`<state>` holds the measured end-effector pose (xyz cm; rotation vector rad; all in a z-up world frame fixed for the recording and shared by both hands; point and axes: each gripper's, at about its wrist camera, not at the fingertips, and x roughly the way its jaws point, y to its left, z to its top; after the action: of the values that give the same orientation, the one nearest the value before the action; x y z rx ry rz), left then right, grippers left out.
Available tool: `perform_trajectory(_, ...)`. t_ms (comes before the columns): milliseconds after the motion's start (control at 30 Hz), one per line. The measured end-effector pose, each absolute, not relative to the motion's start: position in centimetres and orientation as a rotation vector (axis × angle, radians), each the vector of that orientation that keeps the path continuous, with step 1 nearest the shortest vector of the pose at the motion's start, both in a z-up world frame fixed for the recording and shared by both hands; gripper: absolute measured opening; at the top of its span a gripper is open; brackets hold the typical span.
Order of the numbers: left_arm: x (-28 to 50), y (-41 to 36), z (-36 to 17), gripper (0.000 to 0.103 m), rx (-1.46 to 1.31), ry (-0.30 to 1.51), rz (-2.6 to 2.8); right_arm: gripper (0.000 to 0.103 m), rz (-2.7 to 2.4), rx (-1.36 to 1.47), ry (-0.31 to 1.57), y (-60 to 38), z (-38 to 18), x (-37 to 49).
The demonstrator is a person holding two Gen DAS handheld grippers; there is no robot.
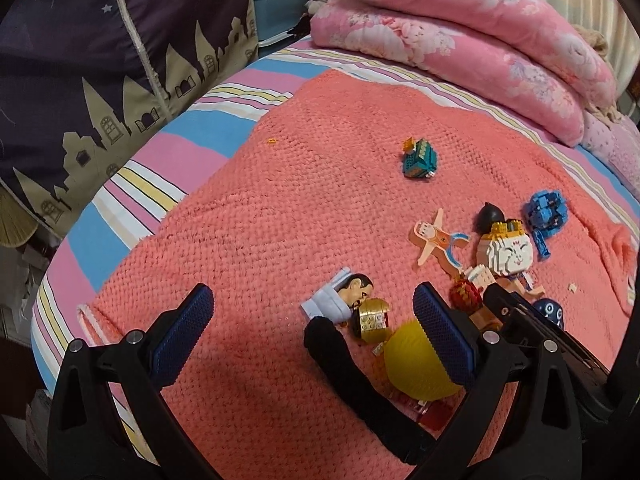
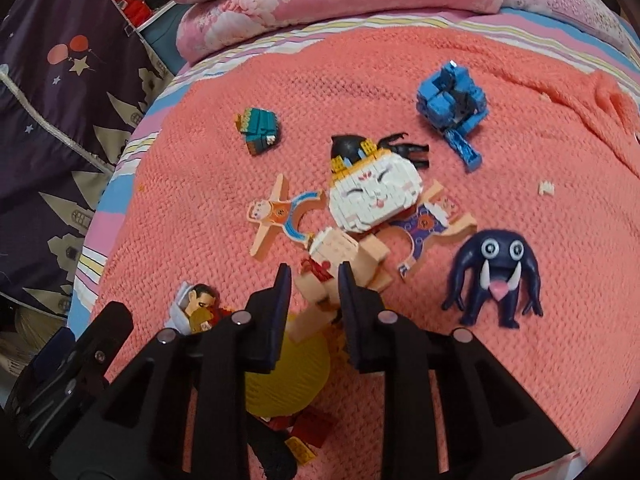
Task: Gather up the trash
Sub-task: 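Close the right tool on the beige wooden cross-shaped piece, then carry the wooden piece with the right tool over the wastebasket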
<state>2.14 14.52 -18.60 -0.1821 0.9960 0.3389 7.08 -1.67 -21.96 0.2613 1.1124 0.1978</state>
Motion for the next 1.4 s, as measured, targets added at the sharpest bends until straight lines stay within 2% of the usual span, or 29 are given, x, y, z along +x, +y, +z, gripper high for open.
perform_trajectory(67,2.3,14.4,-18.8,0.098,-0.186,1.009,0.338,0.016,0.2,0.236,1.108,-1.5,-22.0,7.1)
perform_trajectory(467,2.0,14.4,-18.1,0.098,-0.199,1.015,0.318,0.015,0.201,0.243,1.079,-1.7,-20.6,6.1)
perform_trajectory(1000,2.7,11.3,-5.6,0.098,-0.148,0.777,0.183,0.014,0.13,0.336,0.847,-6.1,-7.8,4.2)
perform_trajectory(1400,-0.6,-0.6,1.2,0.098,-0.062,0.662,-0.196,0.014,-0.186,0.447,0.679,-17.1,-1.1,-5.0)
